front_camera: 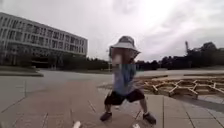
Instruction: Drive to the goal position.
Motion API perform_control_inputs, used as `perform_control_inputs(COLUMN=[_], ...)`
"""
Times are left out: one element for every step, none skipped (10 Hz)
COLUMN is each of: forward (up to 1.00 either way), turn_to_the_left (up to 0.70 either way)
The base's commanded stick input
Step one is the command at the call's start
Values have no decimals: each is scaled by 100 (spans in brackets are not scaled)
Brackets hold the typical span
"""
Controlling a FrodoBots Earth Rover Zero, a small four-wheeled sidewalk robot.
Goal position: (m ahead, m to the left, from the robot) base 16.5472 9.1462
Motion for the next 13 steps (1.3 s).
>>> perform_control_inputs(forward=[6,6,6,6,6,6,6,6,6,6,6,6,6], turn_to_the_left=[0,0,0,0,0,0,0,0,0,0,0,0,0])
